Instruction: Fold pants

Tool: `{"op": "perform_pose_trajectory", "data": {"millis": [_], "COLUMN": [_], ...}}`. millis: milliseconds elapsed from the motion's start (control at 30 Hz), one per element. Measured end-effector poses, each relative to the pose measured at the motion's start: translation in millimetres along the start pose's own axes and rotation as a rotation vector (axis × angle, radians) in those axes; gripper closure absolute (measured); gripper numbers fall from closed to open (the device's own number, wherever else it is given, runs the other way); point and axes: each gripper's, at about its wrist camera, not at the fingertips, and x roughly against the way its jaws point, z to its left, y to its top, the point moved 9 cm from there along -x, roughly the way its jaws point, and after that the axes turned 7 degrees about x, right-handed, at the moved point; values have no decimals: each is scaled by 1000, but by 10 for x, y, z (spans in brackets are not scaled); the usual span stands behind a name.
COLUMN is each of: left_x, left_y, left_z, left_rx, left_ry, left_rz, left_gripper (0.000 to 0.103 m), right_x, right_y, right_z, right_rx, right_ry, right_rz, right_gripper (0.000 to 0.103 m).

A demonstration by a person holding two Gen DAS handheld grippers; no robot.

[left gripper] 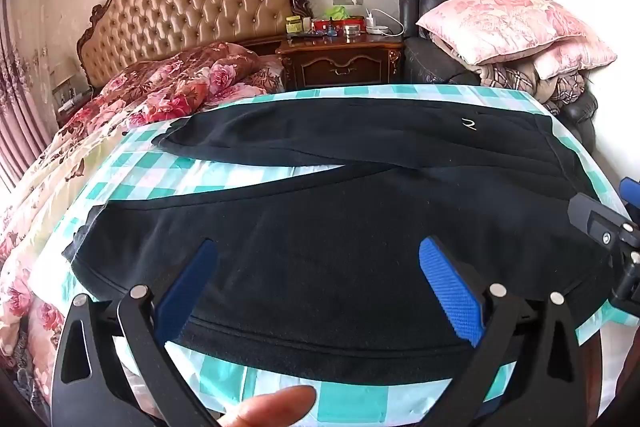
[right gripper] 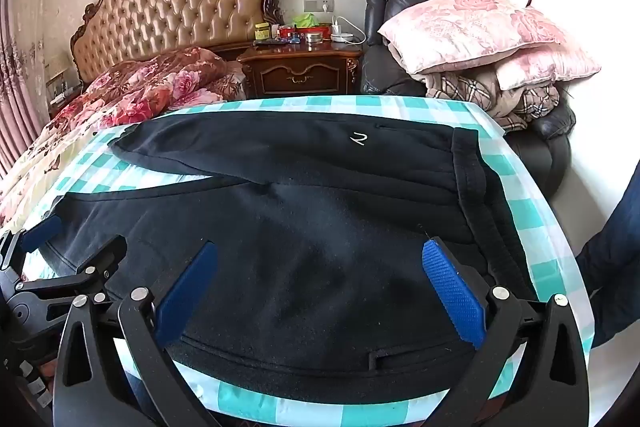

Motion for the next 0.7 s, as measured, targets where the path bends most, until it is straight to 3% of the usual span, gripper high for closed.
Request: {"op": "perform_pose_trajectory", "data": {"millis": [700], "left_x": [-39], "left_y": [-16], "left_z": [15], "left_rx": [19], "left_ry": [-26], "left_rz": [8], "left_gripper": [1], "right_x": [7], "right_y": [7], "right_z": [-28], "right_rx": [-6], "right_ry": [-15], "right_rz": [6], "right_gripper": [4]}}
